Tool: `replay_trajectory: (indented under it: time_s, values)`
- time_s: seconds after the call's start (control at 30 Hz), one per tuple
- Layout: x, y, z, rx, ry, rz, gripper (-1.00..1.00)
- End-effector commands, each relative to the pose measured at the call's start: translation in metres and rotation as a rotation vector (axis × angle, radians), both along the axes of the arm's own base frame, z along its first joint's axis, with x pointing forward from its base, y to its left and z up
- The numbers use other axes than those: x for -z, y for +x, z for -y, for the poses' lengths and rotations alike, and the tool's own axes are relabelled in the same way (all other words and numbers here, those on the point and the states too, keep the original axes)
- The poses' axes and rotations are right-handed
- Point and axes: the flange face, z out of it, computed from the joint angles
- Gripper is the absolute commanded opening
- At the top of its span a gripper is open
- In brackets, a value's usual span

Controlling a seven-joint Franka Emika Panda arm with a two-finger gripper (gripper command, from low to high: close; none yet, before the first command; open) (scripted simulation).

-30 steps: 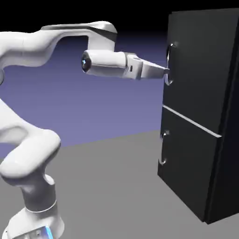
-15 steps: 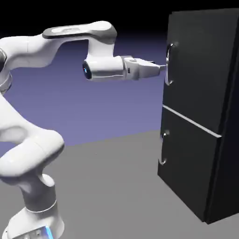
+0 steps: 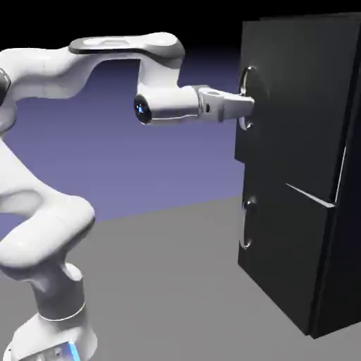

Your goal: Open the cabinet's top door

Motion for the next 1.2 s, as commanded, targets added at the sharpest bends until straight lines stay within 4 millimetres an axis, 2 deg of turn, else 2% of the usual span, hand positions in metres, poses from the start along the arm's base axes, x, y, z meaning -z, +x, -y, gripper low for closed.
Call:
replay_trajectory:
  time_s: [0.0, 0.33, 0.6, 0.9, 1.17]
  values:
    - [0.0, -0.006, 0.004, -0.023, 0.001, 0.0, -1.0]
    - [0.0, -0.064, 0.061, -0.281, 0.001, 0.0, -1.0]
    - [0.0, -0.1, 0.117, -0.49, 0.0, 0.0, -1.0]
    - [0.0, -0.125, 0.189, -0.732, 0.0, -0.001, -1.0]
    - [0.0, -0.132, 0.26, -0.956, 0.0, -0.001, -1.0]
